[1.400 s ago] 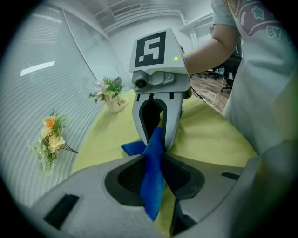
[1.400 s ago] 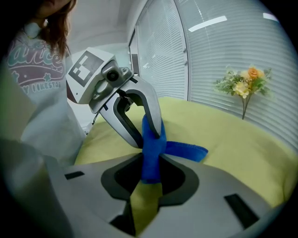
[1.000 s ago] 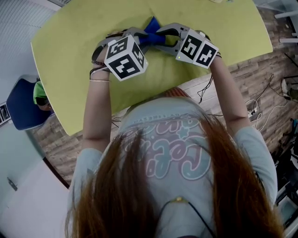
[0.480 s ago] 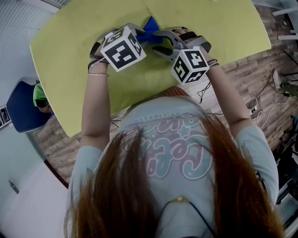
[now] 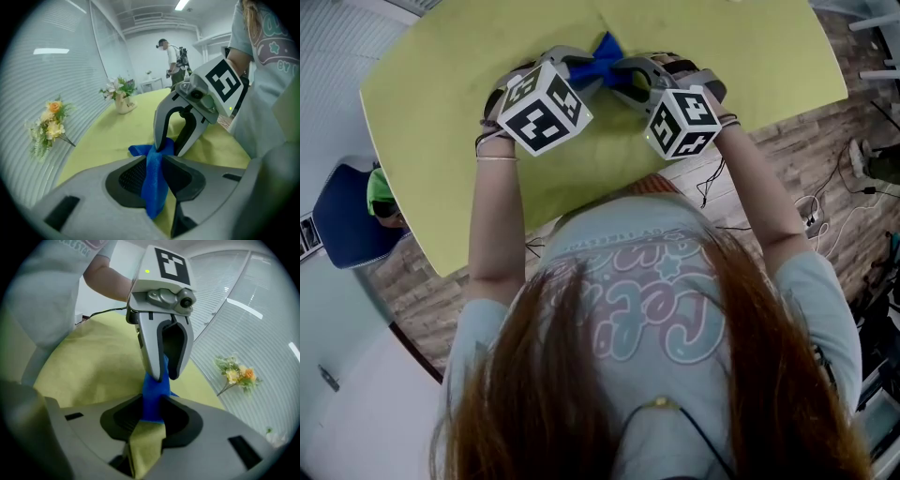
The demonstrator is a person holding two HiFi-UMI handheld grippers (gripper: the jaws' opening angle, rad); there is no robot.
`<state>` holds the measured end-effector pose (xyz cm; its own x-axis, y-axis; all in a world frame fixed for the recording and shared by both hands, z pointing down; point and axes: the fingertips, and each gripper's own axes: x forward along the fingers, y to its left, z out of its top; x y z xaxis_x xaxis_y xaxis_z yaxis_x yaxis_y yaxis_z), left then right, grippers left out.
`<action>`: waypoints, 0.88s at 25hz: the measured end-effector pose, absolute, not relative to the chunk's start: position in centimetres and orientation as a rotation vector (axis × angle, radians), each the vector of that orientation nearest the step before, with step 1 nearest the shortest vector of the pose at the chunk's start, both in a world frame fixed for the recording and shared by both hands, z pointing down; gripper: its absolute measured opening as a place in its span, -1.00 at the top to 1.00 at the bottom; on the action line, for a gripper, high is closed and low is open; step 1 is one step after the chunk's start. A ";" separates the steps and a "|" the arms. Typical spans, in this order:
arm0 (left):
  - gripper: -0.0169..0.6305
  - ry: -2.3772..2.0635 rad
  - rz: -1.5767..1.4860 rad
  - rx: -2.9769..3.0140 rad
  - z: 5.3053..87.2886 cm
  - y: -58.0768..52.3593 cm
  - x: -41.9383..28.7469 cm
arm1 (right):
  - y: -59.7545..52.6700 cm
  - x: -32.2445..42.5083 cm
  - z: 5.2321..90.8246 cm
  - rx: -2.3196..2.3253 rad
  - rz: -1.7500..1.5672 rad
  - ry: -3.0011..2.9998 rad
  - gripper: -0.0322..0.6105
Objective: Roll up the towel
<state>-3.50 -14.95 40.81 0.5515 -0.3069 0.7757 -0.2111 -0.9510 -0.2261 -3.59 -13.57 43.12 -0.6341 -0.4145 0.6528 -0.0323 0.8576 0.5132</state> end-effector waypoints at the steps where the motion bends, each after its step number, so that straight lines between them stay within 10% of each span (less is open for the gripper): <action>1: 0.67 0.480 -1.333 -2.677 40.3 -15.0 -3.7 | -13.6 -3.6 43.1 0.314 -0.566 -2.212 0.52; 22: 0.47 0.356 -1.420 -2.369 41.9 -13.8 -2.7 | -14.3 -3.4 42.5 0.139 -0.219 -2.378 0.60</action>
<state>-2.72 -13.76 41.94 0.4645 -0.3887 0.7957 -0.0325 -0.9054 -0.4233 -3.41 -14.29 42.50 -0.7263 -0.1622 0.6680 -0.0377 0.9797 0.1969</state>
